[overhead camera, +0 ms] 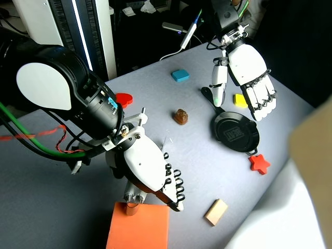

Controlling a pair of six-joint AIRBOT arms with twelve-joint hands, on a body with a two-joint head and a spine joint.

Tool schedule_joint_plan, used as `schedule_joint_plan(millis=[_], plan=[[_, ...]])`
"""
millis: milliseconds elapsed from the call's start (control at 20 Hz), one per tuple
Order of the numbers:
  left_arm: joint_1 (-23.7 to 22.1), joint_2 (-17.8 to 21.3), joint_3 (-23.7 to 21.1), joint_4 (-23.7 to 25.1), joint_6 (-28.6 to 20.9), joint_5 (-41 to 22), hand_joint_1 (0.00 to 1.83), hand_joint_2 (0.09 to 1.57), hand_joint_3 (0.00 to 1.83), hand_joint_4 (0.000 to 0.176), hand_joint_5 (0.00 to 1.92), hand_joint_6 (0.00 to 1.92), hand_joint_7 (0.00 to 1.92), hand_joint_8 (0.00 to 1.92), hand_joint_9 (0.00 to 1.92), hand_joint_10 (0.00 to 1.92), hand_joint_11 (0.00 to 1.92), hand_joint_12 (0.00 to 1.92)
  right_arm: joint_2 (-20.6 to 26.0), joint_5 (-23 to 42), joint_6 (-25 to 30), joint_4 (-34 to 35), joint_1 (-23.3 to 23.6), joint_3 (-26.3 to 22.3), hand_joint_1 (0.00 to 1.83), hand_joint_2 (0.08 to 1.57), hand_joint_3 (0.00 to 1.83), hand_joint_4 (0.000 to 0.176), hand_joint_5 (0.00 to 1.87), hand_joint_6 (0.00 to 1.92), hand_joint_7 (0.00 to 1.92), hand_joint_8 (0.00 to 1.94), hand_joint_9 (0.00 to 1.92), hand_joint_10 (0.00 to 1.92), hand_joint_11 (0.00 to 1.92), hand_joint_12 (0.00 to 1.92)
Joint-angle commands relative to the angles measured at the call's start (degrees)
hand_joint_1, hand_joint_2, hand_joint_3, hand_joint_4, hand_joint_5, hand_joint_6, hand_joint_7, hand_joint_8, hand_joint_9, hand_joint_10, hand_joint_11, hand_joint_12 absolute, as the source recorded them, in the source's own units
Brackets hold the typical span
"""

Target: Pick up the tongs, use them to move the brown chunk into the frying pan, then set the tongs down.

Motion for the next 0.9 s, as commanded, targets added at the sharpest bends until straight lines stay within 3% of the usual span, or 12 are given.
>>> schedule_joint_plan(millis=[0, 50, 250, 350, 400, 550, 850], plan=[[-0.2, 0.4, 0.3, 3.4, -0.3, -4.0, 0.00, 1.24, 0.00, 0.000, 0.12, 0.01, 0.14, 0.00, 0.12, 0.01, 0.00, 0.37, 0.3, 3.3, -0.1, -1.2, 0.1, 0.1, 1.12, 0.96, 0.00, 0.000, 0.02, 0.01, 0.00, 0.00, 0.00, 0.00, 0.00, 0.13], [-0.2, 0.4, 0.3, 3.5, -0.3, -4.0, 0.00, 1.24, 0.00, 0.000, 0.12, 0.01, 0.14, 0.00, 0.12, 0.01, 0.00, 0.37, 0.3, 3.3, 0.1, -1.2, 0.0, 0.1, 1.12, 0.96, 0.00, 0.000, 0.02, 0.01, 0.00, 0.00, 0.00, 0.00, 0.00, 0.13], [-0.1, 0.4, 0.3, 3.5, -0.3, -4.0, 0.00, 1.24, 0.00, 0.000, 0.10, 0.00, 0.12, 0.00, 0.11, 0.00, 0.00, 0.33, 0.2, 3.3, 0.5, -1.2, -0.5, 0.1, 1.14, 0.95, 0.00, 0.000, 0.12, 0.03, 0.11, 0.01, 0.10, 0.03, 0.00, 0.43], [-0.1, 0.4, 0.3, 3.5, -0.4, -4.0, 0.00, 1.24, 0.00, 0.000, 0.10, 0.00, 0.13, 0.00, 0.11, 0.00, 0.00, 0.35, 0.2, 3.3, 1.1, -1.2, -0.6, 0.2, 1.14, 0.97, 0.01, 0.000, 0.14, 0.03, 0.13, 0.02, 0.12, 0.03, 0.00, 0.44], [-0.1, 0.4, 0.3, 3.5, -0.4, -4.0, 0.00, 1.24, 0.00, 0.000, 0.09, 0.00, 0.11, 0.00, 0.10, 0.00, 0.00, 0.32, 0.2, 3.1, 1.5, -1.2, -0.6, 0.2, 1.13, 1.02, 0.03, 0.000, 0.20, 0.04, 0.21, 0.02, 0.18, 0.04, 0.00, 0.61], [-0.1, 0.4, 0.3, 3.5, -0.4, -4.0, 0.00, 1.24, 0.00, 0.000, 0.12, 0.01, 0.12, 0.00, 0.11, 0.00, 0.00, 0.36, 0.3, 2.9, 2.3, -1.2, -0.7, 0.2, 1.08, 1.06, 0.03, 0.000, 0.28, 0.04, 0.32, 0.03, 0.27, 0.05, 0.00, 0.85], [0.0, 0.4, 0.1, 3.5, -0.4, -4.0, 0.00, 1.24, 0.00, 0.000, 0.10, 0.00, 0.11, 0.00, 0.10, 0.00, 0.00, 0.30, 0.2, 3.0, 3.2, -1.2, -0.6, 0.2, 1.07, 1.11, 0.03, 0.000, 0.47, 0.08, 0.53, 0.04, 0.45, 0.10, 0.00, 1.22]])
